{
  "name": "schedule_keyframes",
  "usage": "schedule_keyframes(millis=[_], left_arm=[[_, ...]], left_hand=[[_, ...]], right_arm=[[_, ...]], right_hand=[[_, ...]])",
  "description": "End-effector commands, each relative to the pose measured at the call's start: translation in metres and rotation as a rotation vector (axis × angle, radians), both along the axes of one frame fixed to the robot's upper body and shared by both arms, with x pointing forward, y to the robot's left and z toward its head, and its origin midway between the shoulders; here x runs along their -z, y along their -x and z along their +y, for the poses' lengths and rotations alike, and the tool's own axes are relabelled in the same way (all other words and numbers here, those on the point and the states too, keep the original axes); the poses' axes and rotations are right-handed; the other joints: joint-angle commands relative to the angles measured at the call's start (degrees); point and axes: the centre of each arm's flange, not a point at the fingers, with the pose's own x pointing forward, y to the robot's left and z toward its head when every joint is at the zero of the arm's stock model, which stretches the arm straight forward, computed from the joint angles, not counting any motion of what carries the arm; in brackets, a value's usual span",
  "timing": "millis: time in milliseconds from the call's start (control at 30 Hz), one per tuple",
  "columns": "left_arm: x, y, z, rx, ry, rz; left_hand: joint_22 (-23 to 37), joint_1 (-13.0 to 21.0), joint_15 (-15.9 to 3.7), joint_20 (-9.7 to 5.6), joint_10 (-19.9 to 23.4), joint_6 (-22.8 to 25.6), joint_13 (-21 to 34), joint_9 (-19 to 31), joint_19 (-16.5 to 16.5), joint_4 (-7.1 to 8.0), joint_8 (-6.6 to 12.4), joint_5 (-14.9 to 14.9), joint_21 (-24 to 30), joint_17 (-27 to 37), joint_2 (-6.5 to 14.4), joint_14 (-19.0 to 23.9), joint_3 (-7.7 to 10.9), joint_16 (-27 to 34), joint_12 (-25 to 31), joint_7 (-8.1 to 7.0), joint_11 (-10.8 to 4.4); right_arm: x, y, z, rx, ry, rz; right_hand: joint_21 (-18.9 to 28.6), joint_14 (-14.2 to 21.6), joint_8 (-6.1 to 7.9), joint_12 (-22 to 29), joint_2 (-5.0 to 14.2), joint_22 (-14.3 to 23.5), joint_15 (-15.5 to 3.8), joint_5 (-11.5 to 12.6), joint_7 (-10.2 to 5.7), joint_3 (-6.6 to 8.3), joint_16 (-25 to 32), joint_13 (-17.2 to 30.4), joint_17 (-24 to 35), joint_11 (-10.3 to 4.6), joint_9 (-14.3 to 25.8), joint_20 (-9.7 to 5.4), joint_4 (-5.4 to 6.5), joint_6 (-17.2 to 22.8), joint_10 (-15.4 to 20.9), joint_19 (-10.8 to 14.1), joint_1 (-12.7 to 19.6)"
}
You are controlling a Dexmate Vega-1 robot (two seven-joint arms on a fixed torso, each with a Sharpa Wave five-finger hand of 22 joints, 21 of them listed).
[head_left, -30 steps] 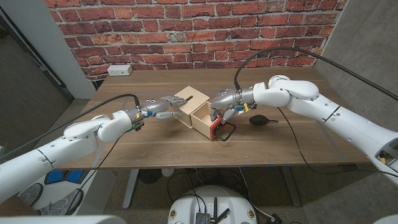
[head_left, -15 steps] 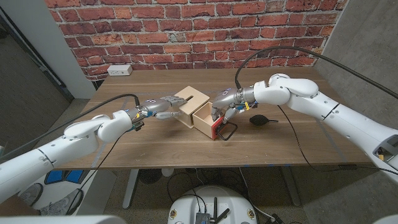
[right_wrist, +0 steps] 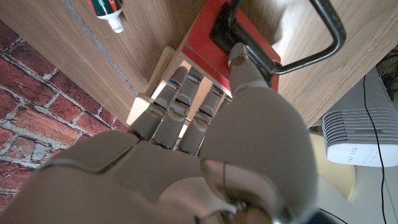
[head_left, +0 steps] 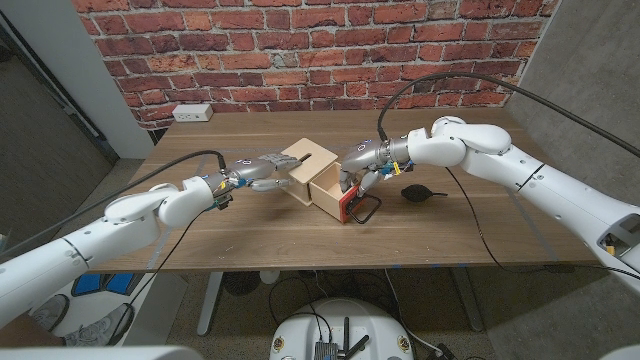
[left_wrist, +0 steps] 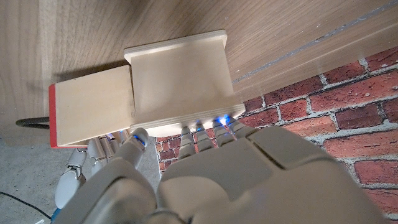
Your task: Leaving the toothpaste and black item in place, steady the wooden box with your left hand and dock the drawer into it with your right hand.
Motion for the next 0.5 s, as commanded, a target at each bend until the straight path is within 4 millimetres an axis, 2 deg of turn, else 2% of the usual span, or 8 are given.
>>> schedule_keyframes(millis=[33,500], left_arm=[[0.0014,-0.0004,-0.0021,-0.001,-0.001,0.003],[0.0023,-0.0012,-0.0039,-0.001,-0.006,0.009]], left_hand=[[0.1,0.4,-5.56,-9.45,0.5,0.4,0.1,0.1,0.4,-0.3,0.33,0.3,0.4,0.3,3.1,0.3,0.0,-0.2,0.0,-0.08,-0.2],[0.1,0.5,-5.53,-9.42,0.7,0.7,0.1,0.1,0.5,-0.45,0.36,0.3,0.4,0.2,3.2,0.5,0.08,-0.2,0.1,0.12,-0.24]], right_arm=[[-0.0031,0.0003,0.0016,-0.011,-0.012,-0.021],[-0.0024,0.0021,-0.0011,-0.007,-0.024,-0.043]], right_hand=[[0.5,0.6,0.2,0.4,3.97,0.1,-4.93,0.1,-0.01,4.1,0.2,0.2,0.3,-0.21,0.3,-8.6,3.81,0.3,0.2,-0.2,-3.2],[1.4,0.6,0.1,0.4,4.01,0.1,-4.9,0.1,0.01,4.3,0.2,0.1,0.2,-0.21,0.2,-8.61,3.84,0.4,0.3,-0.5,-3.5]])
